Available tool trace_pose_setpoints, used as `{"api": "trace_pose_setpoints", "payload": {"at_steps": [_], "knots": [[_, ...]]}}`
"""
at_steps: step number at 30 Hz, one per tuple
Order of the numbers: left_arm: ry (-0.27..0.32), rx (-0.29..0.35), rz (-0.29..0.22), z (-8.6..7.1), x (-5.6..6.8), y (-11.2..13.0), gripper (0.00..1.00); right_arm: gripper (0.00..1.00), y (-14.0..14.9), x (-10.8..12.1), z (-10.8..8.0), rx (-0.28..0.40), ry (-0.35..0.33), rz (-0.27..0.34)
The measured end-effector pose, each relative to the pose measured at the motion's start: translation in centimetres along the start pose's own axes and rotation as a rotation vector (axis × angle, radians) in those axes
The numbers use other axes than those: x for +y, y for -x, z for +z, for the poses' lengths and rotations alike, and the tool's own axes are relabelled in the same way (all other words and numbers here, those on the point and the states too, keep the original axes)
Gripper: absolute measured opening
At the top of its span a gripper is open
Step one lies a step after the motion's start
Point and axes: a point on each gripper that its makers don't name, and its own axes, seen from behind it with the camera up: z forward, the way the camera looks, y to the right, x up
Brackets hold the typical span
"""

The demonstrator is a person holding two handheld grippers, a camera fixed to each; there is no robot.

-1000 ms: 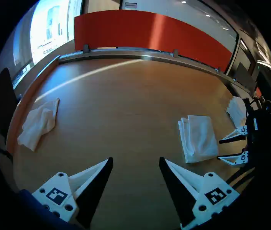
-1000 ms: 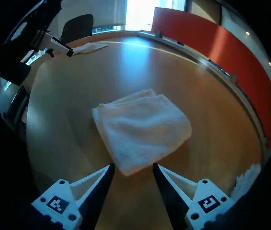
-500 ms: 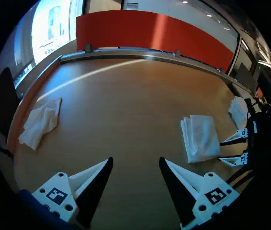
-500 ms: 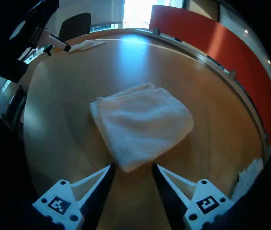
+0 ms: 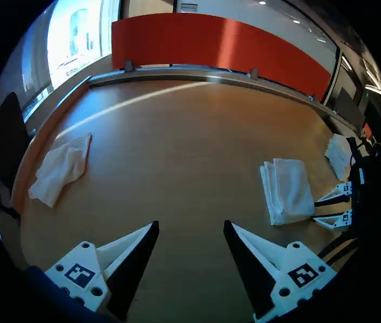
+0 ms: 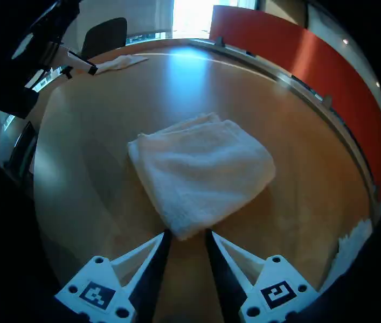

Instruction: Fold towel

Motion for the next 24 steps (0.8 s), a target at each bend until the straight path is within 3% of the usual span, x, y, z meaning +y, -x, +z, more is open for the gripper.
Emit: {"api": "trace_pose_setpoints", "payload": {"at_steps": [12, 24], "knots": [[-0.017, 0.031, -0.003, 0.4, -0.8, 0.4, 0.89, 0.07, 0.2, -0.6, -0.3, 0.002, -0.011, 0.021], [-0.028, 0.097, 0.001, 0.9, -1.5, 0.2, 0.89, 0.06, -0.8, -0.3, -0.6, 0.028, -0.001, 0.036]]}}
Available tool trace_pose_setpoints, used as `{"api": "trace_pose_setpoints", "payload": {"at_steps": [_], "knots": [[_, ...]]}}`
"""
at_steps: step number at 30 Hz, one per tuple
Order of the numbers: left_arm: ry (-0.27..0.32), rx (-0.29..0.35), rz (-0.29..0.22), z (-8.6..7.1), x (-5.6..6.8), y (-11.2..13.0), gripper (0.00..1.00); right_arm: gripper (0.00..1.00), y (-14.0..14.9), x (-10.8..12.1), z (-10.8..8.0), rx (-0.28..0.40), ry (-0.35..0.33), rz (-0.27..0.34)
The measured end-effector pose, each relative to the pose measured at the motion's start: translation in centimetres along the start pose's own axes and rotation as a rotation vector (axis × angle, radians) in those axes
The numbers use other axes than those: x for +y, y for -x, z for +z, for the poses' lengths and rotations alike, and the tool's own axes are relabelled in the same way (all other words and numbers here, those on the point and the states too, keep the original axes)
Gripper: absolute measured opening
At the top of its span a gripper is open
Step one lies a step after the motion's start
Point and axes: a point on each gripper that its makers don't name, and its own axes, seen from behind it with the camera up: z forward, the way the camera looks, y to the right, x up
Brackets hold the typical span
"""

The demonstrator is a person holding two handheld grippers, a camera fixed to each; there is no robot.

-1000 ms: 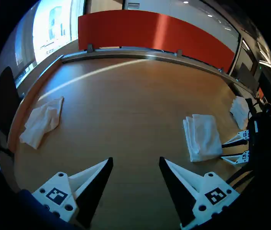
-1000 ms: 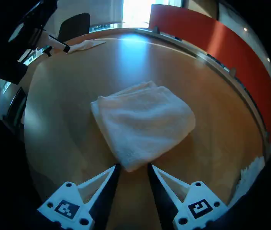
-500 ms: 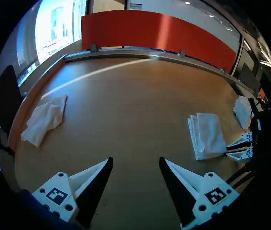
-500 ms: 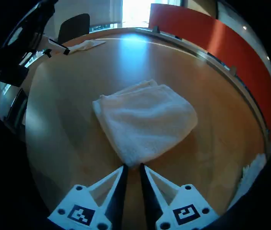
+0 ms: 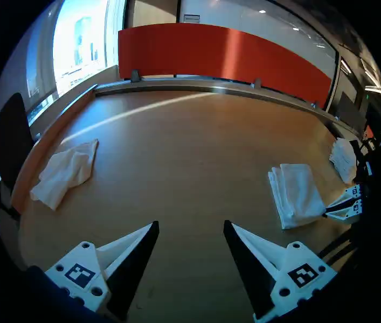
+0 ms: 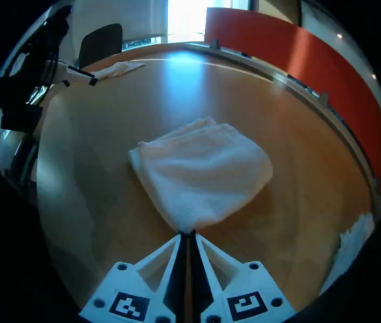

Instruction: Fold towel

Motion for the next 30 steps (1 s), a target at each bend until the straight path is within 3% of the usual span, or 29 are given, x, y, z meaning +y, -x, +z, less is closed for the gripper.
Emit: {"api": "trace_pose_setpoints", "payload": {"at_steps": [20, 30], "knots": [[-0.014, 0.042, 0.006, 0.6, -0.6, 0.0, 0.89, 0.05, -7.0, 2.4, -3.8, 0.098, 0.004, -0.017], [-0.014, 0.057, -0.005, 0.2, -0.9, -0.9, 0.89, 0.05, -12.1, 5.2, -7.9, 0.188, 0.049, -0.022]]}}
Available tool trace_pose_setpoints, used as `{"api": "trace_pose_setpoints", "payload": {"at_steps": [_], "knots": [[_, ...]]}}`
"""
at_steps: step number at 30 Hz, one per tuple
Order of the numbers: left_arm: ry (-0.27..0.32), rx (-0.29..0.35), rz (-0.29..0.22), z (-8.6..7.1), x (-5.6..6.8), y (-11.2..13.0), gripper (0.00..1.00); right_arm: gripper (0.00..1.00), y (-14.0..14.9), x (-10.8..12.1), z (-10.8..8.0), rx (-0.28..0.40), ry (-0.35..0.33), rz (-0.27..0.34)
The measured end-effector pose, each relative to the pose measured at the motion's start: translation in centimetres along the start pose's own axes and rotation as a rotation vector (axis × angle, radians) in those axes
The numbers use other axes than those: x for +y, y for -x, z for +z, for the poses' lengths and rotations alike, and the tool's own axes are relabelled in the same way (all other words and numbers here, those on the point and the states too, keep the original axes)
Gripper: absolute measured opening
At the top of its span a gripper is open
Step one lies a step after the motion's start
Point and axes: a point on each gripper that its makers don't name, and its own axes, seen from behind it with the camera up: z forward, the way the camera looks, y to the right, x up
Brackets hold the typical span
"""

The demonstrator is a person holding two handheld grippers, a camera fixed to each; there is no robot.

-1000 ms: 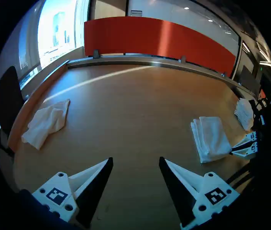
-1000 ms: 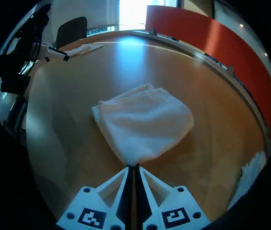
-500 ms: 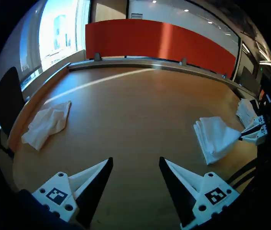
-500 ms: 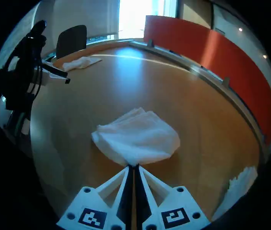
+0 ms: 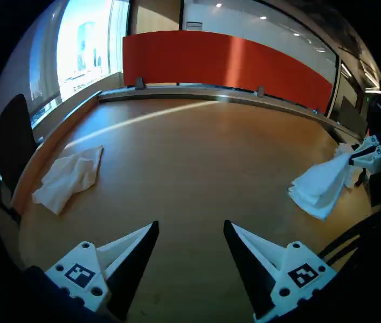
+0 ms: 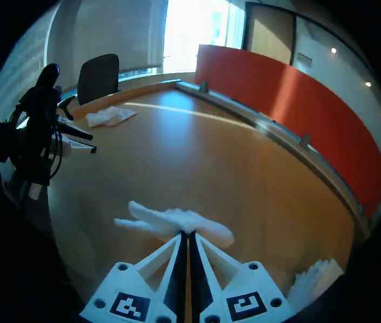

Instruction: Fold towel

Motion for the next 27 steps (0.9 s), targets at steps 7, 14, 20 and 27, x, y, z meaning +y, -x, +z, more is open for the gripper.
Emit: {"api": "trace_pose_setpoints", "payload": {"at_steps": [7, 14, 20, 27], "knots": [[0.009, 0.016, 0.006, -0.1, 0.5, -0.9, 0.89, 0.05, -3.5, 3.4, -3.1, 0.054, 0.055, 0.004], [0.018, 0.026, 0.005, -0.2, 0.9, -1.4, 0.89, 0.05, -4.5, 7.6, -6.2, 0.062, 0.126, -0.012], [0.024, 0.023, 0.017, -0.1, 1.3, -1.4, 0.89, 0.05, -4.8, 11.0, -8.3, 0.066, 0.173, -0.003], [0.026, 0.019, 0.019, -0.2, 1.8, -1.3, 0.89, 0.05, -4.9, 15.1, -10.3, 0.069, 0.218, 0.02]]}}
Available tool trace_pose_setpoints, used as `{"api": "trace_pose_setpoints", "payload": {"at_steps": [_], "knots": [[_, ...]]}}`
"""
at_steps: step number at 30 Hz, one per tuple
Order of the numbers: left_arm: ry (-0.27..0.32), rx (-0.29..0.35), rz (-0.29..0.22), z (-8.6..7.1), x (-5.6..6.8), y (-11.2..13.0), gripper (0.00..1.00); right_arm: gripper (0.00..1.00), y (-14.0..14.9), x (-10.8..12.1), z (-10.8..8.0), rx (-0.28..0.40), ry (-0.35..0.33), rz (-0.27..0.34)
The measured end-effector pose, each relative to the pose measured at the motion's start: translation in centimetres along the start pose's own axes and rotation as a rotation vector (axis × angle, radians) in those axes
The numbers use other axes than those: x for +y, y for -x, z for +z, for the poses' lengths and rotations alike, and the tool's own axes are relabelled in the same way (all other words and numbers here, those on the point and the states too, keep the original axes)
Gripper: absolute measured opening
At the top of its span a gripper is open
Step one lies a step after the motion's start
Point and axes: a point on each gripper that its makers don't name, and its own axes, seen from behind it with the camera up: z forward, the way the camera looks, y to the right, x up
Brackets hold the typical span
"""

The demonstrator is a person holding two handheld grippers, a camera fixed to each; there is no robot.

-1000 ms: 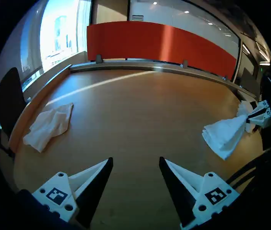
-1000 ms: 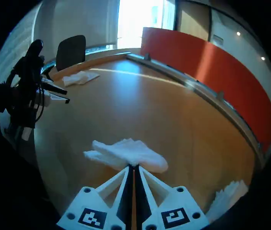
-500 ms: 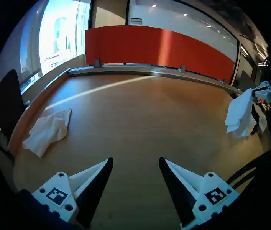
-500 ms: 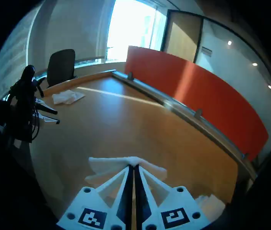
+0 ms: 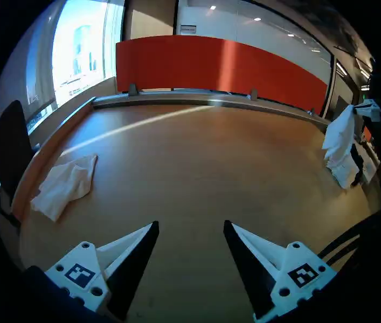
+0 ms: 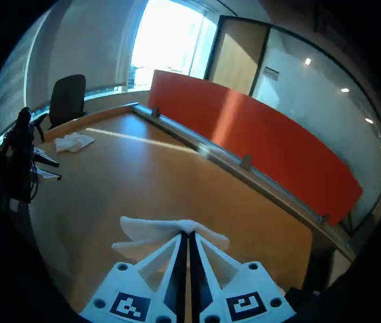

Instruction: Fold towel

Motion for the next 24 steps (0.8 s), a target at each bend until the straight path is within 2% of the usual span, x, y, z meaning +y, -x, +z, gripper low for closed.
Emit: {"api": "trace_pose_setpoints", "payload": {"at_steps": [17, 24], "knots": [[-0.007, -0.015, 0.005, 0.3, 0.5, 0.2, 0.89, 0.05, 0.9, 10.8, -1.7, -0.034, 0.124, 0.037], [-0.011, -0.018, 0.008, 0.5, 0.7, 0.0, 0.89, 0.05, 1.7, 14.4, -1.9, -0.055, 0.167, 0.049]]}}
